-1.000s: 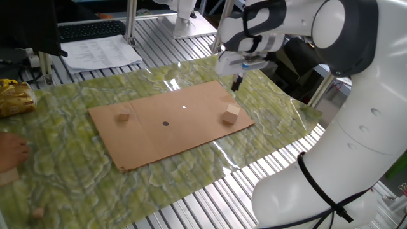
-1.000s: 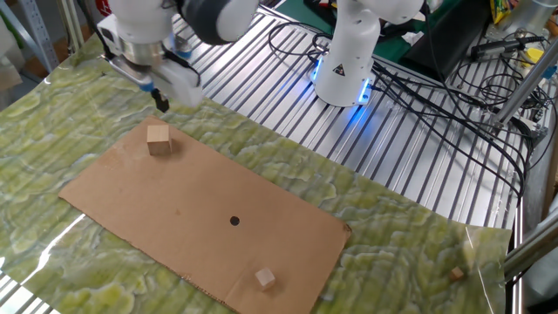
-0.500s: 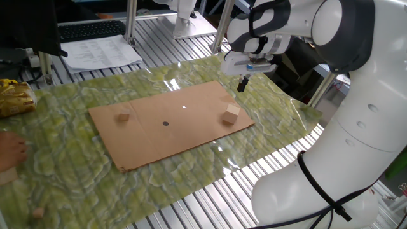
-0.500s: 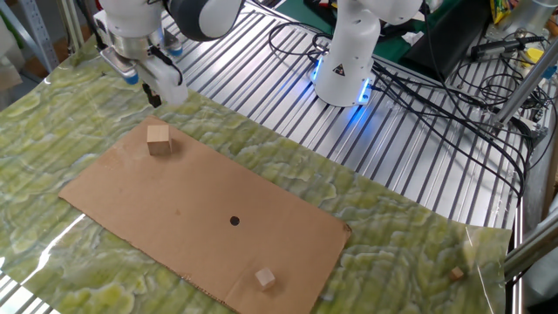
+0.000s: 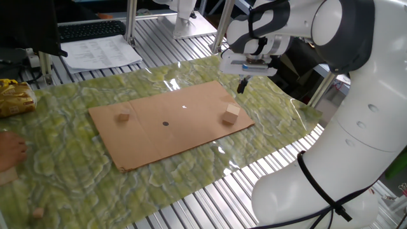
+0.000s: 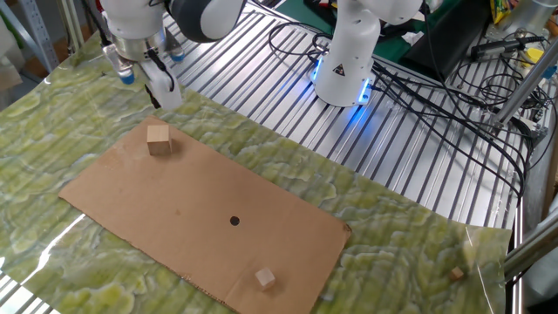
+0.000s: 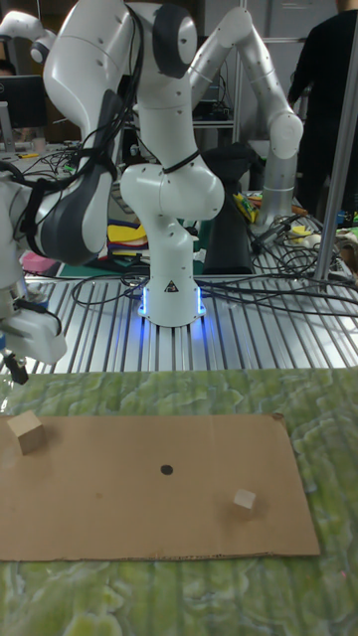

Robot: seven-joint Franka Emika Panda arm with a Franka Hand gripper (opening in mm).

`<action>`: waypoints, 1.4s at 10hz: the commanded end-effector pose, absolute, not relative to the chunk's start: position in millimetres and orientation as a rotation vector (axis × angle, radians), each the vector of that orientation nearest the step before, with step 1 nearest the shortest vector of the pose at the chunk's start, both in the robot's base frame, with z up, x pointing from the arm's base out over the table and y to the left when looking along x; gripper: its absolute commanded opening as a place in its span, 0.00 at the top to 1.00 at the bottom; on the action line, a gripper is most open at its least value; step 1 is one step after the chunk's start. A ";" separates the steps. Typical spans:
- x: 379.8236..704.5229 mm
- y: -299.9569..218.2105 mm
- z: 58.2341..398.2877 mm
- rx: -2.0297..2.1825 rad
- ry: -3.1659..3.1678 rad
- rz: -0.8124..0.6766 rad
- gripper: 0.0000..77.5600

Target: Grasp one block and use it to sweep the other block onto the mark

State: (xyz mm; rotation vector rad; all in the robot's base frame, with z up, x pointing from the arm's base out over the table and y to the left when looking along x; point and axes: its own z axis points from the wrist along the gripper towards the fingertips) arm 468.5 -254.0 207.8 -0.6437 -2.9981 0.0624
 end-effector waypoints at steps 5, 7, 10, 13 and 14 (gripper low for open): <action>468.6 -250.4 207.9 -0.895 -2.933 0.012 1.00; 477.2 -249.9 199.6 -0.909 -2.927 -0.032 1.00; 495.9 -251.5 183.6 -1.007 -2.917 -0.011 1.00; 499.6 -247.6 159.1 -1.146 -2.895 0.115 1.00; 500.0 -247.1 151.2 -1.175 -2.889 0.167 1.00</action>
